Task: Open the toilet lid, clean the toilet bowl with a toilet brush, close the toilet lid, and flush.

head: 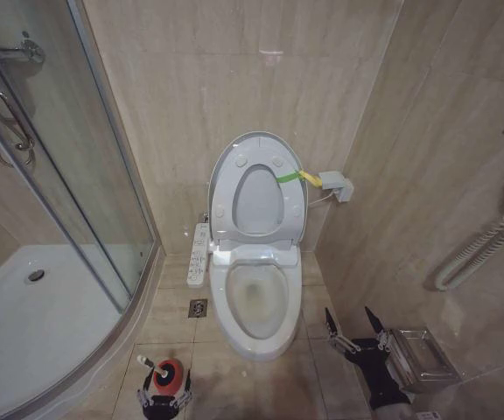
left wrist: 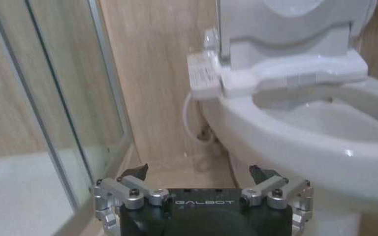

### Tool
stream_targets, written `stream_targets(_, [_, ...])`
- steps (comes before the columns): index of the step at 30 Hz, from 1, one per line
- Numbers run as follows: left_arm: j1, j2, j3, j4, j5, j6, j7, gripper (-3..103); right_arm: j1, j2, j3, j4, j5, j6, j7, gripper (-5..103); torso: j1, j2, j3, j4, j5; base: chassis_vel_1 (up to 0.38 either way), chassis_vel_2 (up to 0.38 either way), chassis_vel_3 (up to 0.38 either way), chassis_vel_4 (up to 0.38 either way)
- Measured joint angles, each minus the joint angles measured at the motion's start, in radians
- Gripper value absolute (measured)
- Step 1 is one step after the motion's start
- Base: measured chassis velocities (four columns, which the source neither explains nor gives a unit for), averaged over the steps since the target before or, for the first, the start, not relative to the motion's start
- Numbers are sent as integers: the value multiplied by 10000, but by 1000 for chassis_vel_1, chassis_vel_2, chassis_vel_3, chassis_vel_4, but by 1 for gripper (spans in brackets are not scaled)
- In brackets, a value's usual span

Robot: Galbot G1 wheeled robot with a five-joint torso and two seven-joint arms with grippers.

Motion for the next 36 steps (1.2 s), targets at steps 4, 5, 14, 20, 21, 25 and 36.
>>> stream_targets(4, [285, -75, -312, -557, 424, -170, -204, 100, 0, 0, 0, 0, 0, 0, 1, 100, 0, 0, 0, -1, 0, 0, 0, 0, 0])
stream_targets(5, [388, -164, -536, -764, 584, -284, -320, 100, 0, 0, 0, 0, 0, 0, 0, 100, 0, 0, 0, 0, 0, 0, 0, 0, 0])
stream_targets(14, [1116, -231, -1565, -2692, 28, -419, -651, 100, 0, 0, 0, 0, 0, 0, 0, 100, 0, 0, 0, 0, 0, 0, 0, 0, 0])
stream_targets(20, [1226, 69, -1901, -3632, -953, 5, -661, 100, 0, 0, 0, 0, 0, 0, -1, 100, 0, 0, 1, 0, -1, 0, 0, 0, 0])
stream_targets(21, [1226, 69, -1901, -3632, -953, 5, -661, 100, 0, 0, 0, 0, 0, 0, -1, 100, 0, 0, 1, 0, -1, 0, 0, 0, 0])
stream_targets(25, [1345, 382, -1860, -4622, -1748, 1055, -627, 100, 0, -1, 0, 0, 0, 0, 1, 100, 0, 0, 1, 0, -3, 0, 0, 0, 0])
stream_targets(36, [1870, 597, -1632, -7435, -2209, 3770, -710, 100, 0, 0, 0, 0, 0, 0, -2, 100, 0, 0, 1, 0, 0, 0, 0, 0, 0])
